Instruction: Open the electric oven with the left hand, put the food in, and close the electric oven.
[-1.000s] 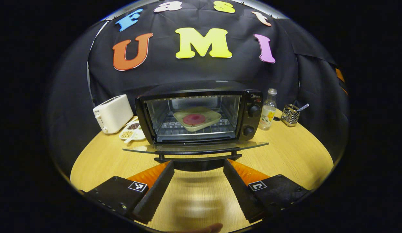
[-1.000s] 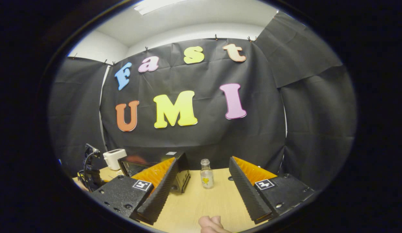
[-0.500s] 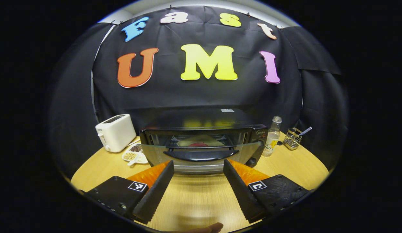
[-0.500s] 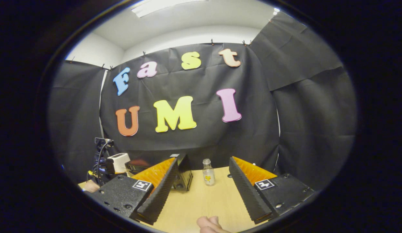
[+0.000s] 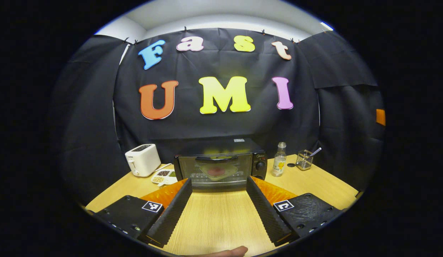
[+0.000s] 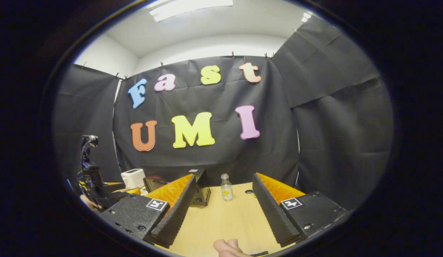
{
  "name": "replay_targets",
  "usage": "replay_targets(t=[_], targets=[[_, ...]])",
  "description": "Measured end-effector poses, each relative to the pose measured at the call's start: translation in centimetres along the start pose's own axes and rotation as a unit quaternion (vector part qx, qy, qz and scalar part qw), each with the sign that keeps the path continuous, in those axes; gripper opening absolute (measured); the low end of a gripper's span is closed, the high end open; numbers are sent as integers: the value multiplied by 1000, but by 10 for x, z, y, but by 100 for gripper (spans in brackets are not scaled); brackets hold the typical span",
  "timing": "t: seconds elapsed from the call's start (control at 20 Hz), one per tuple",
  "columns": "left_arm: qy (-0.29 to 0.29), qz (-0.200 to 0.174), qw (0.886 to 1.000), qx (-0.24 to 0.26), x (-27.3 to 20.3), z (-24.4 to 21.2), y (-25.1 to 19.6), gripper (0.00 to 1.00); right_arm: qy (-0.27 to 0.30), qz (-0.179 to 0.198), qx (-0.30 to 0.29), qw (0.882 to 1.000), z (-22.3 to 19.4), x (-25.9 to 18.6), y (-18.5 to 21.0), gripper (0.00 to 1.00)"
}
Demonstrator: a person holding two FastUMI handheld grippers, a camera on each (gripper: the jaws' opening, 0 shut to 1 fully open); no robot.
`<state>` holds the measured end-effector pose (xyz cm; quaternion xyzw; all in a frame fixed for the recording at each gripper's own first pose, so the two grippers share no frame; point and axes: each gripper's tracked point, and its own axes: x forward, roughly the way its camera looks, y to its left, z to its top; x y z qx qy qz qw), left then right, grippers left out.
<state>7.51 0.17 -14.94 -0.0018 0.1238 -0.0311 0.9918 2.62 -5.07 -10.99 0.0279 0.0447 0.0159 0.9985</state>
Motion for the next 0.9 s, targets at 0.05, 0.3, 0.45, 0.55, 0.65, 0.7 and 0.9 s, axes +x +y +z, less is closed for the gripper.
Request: replay_targets(t=[0.05,0.3,0.45,0.55,0.65,0.7,0.9], targets=[[-12,0,1000,-8,-18,12,-2,97,-7,-2,-6,1000,3,-7,0,96],[-60,22,998,-3,-84,53,5,96,-26,0,-34,999,11,-22,8,96],[-79,49,996,-1,-112,56,12,96,-21,14,-29,999,5,-21,17,96],[-86,51,995,-6,-123,57,9,97,-15,24,-29,999,0,-19,22,96],[-88,39,995,4,-129,59,0,97,-7,28,-32,999,-3,-18,22,100],[-89,32,996,11,-131,60,-5,97,-8,28,-29,999,-2,-18,22,96],[-87,26,996,23,-134,59,-10,97,-12,28,-33,999,-2,-20,19,96]])
